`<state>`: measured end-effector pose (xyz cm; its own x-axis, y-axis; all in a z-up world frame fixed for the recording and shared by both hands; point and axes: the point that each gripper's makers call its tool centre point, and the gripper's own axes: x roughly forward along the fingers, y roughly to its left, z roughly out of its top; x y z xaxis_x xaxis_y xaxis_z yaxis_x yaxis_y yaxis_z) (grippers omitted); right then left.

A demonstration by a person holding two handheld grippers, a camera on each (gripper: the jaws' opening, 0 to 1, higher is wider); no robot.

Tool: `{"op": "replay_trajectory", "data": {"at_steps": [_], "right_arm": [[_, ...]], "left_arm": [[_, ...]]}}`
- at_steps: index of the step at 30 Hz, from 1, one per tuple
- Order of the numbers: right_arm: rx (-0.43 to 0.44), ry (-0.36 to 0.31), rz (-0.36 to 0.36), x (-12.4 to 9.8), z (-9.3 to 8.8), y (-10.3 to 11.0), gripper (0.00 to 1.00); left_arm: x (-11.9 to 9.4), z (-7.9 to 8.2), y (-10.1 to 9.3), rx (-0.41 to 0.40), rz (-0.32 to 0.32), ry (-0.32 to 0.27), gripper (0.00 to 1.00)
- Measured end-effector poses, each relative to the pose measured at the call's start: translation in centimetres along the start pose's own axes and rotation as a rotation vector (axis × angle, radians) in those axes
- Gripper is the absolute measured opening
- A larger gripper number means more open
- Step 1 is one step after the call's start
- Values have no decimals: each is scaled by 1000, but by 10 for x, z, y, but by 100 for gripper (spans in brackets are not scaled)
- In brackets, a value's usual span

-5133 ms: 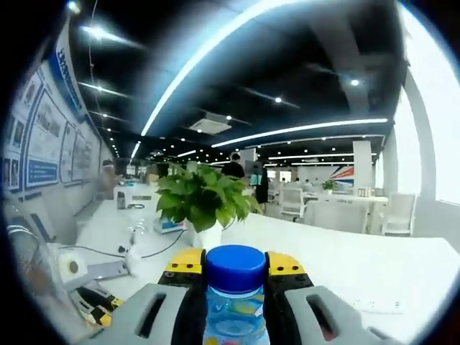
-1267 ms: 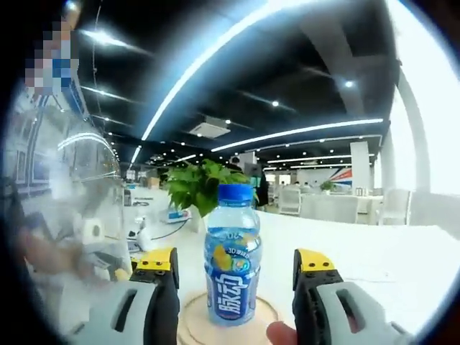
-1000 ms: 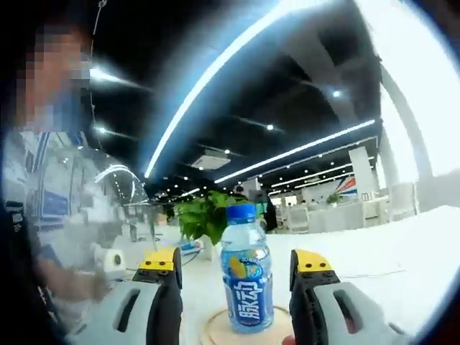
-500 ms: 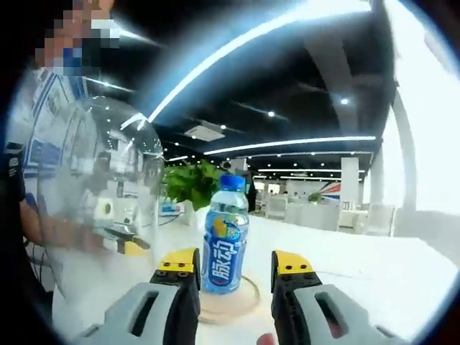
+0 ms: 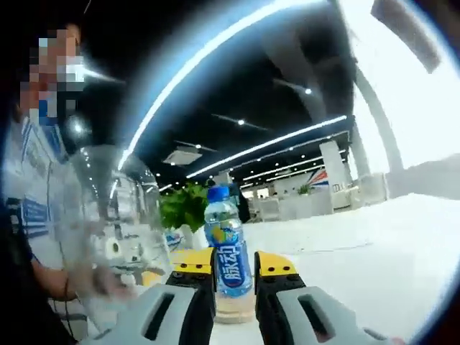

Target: Open the cover put in the Mizone put the cover back on

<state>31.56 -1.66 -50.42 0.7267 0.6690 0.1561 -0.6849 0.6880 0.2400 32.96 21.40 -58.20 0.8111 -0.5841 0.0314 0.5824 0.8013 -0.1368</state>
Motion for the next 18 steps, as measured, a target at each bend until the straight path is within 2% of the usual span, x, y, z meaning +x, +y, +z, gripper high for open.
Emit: {"op": "replay_trajectory", "data": {"at_steps": [1, 3, 4, 7, 8, 10, 11, 12, 13, 14, 16, 18], "right_arm": [[16, 20, -7, -2, -2, -1, 14], [-35, 20, -3, -4, -3, 1, 14], [-77, 14, -28, -5, -2, -3, 14], [-393, 89, -47, -7, -13, -7, 16], [-441, 129, -61, -8, -19, -7, 19], [-416, 122, -47, -7, -22, -1, 25], [-410, 129, -9, -7, -25, 6, 24], [-423, 122, -11, -8, -25, 9, 24], [-476, 124, -24, -9, -25, 8, 24], [-477, 133, -41, -10, -27, 7, 25], [-411, 142, -63, -13, -30, 5, 32], [-387, 144, -77, -17, -32, 2, 31]], "left_arm": [[0, 0, 0, 0, 0, 0, 15], [0, 0, 0, 1, 0, 1, 15], [0, 0, 0, 2, 0, 1, 15], [0, 0, 0, 2, 0, 2, 15], [0, 0, 0, 2, 1, 2, 15], [0, 0, 0, 2, 1, 2, 15], [0, 0, 0, 2, 2, 2, 15], [0, 0, 0, 1, 2, 2, 15], [-1, 0, 0, 2, 2, 2, 15], [-1, 0, 0, 2, 2, 3, 15], [-1, -1, 0, 2, 2, 4, 15], [-1, -1, 0, 3, 0, 5, 15]]}}
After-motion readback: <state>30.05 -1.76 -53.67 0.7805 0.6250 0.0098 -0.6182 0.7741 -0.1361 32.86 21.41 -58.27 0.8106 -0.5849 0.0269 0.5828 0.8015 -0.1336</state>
